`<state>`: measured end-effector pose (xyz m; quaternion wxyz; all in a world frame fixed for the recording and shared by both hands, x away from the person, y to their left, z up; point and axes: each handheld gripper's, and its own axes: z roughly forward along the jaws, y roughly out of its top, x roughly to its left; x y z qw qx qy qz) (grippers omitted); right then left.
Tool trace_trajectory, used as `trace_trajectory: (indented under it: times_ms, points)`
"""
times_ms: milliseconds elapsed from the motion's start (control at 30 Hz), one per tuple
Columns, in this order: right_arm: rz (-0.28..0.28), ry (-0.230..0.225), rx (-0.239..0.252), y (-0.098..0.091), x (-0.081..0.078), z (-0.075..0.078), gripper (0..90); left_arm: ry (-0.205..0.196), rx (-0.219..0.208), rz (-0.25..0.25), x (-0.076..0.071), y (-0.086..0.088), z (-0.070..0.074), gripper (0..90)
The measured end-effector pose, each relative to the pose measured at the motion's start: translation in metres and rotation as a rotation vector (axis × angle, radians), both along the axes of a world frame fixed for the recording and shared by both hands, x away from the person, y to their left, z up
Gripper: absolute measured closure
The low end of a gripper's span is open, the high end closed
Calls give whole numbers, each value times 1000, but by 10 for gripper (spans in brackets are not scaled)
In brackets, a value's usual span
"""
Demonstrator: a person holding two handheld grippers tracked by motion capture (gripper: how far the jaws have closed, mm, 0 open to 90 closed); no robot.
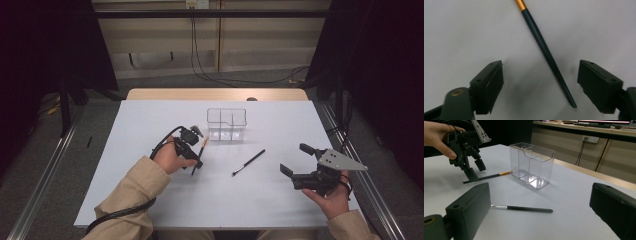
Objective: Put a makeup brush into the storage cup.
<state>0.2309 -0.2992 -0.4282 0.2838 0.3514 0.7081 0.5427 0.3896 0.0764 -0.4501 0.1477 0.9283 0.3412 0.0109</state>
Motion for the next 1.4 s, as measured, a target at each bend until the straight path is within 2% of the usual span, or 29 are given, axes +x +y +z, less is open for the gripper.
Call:
trace_trajectory:
  times_ms: [100,167,367,500,733,900,1000,1067,1233,1400]
  points:
    - [1,4,-4,0,0,0,29,-3,17,-12,-1,-2,-1,311]
    - [0,3,-4,0,0,0,30,-9,46,-31,0,-4,0,351]
    - [2,2,-6,0,0,0,33,-20,53,-59,-2,-6,0,436]
    - [3,0,-6,0,0,0,33,-18,56,-86,-4,-8,2,534]
    - [7,0,-9,1,0,0,34,12,86,-61,-5,-14,4,748]
    - [8,0,-12,1,0,0,33,42,70,-1,-3,-13,3,768]
    - [11,0,-14,1,0,0,34,69,91,37,-1,-12,4,799]
    - [10,0,-16,1,0,0,35,73,95,40,-1,-10,5,848]
    - [13,1,-15,0,1,-1,36,96,78,37,-1,-4,4,849]
    - [12,0,-17,1,1,-1,35,118,95,12,-2,-1,5,850]
